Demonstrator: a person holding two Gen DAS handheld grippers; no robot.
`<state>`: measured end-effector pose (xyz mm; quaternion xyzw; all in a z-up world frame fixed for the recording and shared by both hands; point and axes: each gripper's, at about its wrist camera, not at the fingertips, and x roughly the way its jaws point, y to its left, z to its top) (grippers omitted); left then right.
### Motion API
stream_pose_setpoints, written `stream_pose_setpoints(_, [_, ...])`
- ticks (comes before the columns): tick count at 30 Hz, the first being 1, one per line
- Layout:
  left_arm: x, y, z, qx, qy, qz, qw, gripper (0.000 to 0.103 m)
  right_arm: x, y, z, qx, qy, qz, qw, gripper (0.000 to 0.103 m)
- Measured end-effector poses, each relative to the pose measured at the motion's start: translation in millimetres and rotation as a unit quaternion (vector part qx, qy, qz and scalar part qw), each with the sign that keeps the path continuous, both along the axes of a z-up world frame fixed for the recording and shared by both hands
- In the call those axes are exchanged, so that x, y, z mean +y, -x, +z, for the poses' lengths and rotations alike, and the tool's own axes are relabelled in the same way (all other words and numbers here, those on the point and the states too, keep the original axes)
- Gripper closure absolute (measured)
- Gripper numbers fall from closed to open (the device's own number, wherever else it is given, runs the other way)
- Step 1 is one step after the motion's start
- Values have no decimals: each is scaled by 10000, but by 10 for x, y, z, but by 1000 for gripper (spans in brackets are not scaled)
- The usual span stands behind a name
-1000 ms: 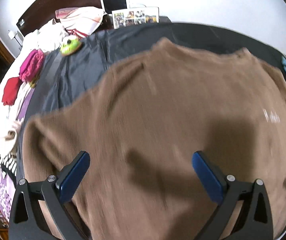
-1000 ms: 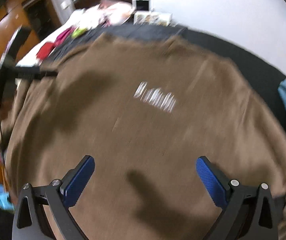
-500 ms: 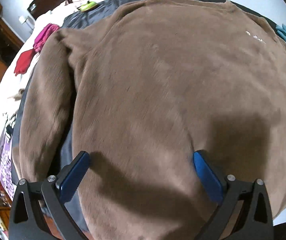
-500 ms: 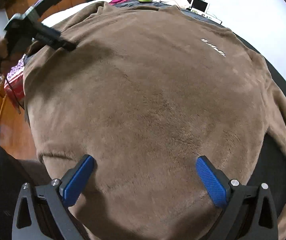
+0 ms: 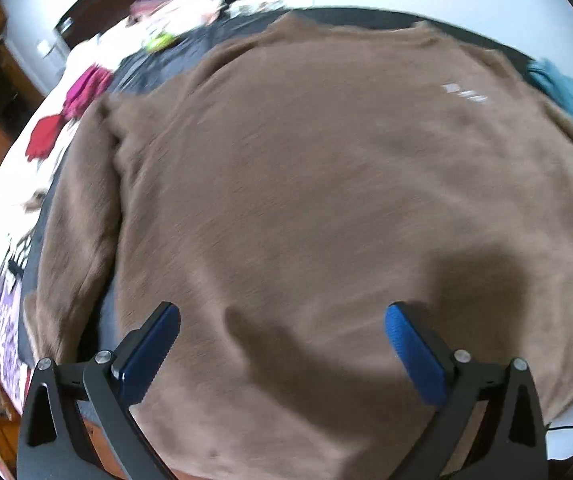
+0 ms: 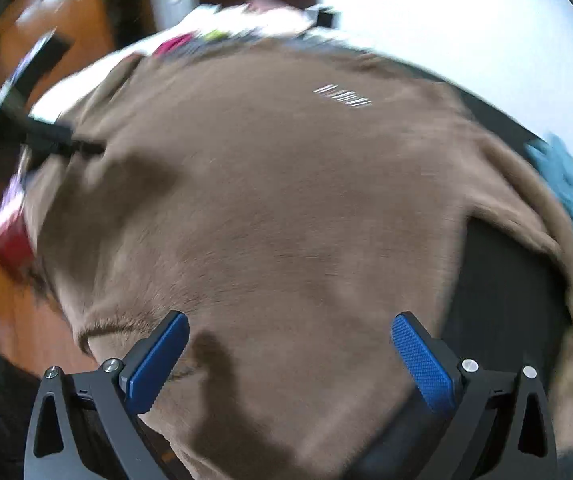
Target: Fold clothes
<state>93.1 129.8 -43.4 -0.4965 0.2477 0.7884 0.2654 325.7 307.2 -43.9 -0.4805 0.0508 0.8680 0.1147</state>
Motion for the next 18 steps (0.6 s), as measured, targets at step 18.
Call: stream_pose_setpoints(18, [674, -469, 24, -388, -113, -924, 9949, 0, 1621, -1355, 72, -238, -206, -2494, 9679, 26])
